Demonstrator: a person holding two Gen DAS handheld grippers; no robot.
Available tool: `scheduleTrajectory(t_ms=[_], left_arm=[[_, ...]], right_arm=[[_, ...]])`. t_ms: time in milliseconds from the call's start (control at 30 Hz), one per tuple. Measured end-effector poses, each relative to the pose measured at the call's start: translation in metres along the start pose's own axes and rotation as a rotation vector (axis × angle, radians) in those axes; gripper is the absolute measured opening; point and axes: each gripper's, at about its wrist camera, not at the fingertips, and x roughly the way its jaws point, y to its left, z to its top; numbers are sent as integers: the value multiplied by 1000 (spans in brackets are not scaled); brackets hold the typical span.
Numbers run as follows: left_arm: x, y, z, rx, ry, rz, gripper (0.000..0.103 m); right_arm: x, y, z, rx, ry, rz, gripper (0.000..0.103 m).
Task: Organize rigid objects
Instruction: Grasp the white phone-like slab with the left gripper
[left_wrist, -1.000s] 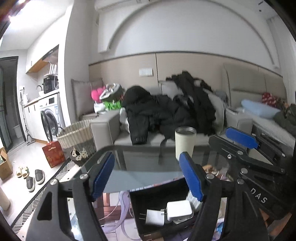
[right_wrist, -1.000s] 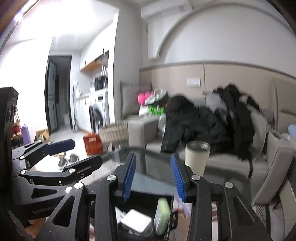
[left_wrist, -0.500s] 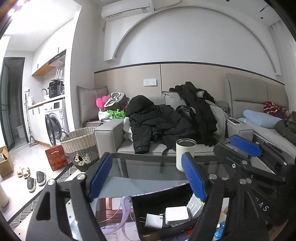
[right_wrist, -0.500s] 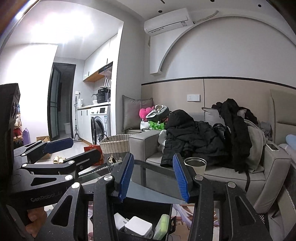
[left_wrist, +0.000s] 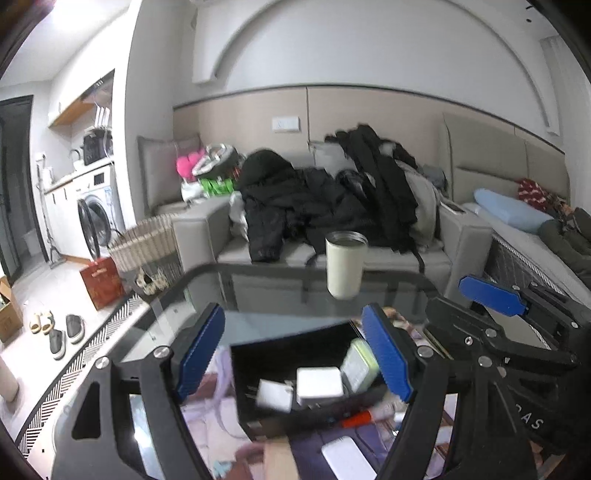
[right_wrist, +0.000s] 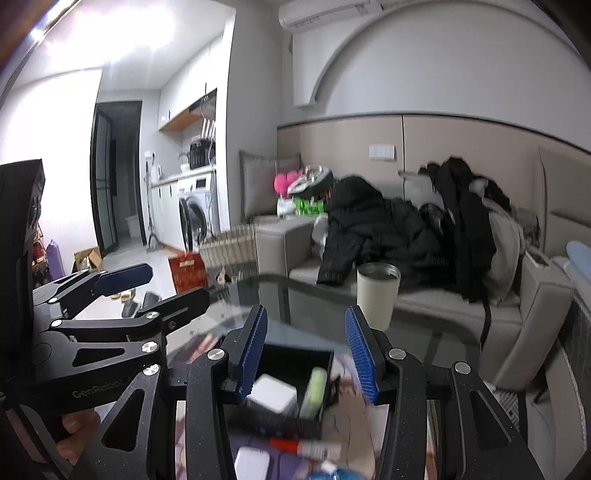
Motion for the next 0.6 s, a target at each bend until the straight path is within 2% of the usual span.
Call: scheduleTrajectory(t_ms=[300, 600], left_arm=[[32, -27, -26, 3, 222, -79, 77], [67, -42, -64, 55, 401, -88, 77]], right_arm=[[10, -31, -40, 48, 225, 9, 45], [32, -51, -90, 40, 404, 13, 45]])
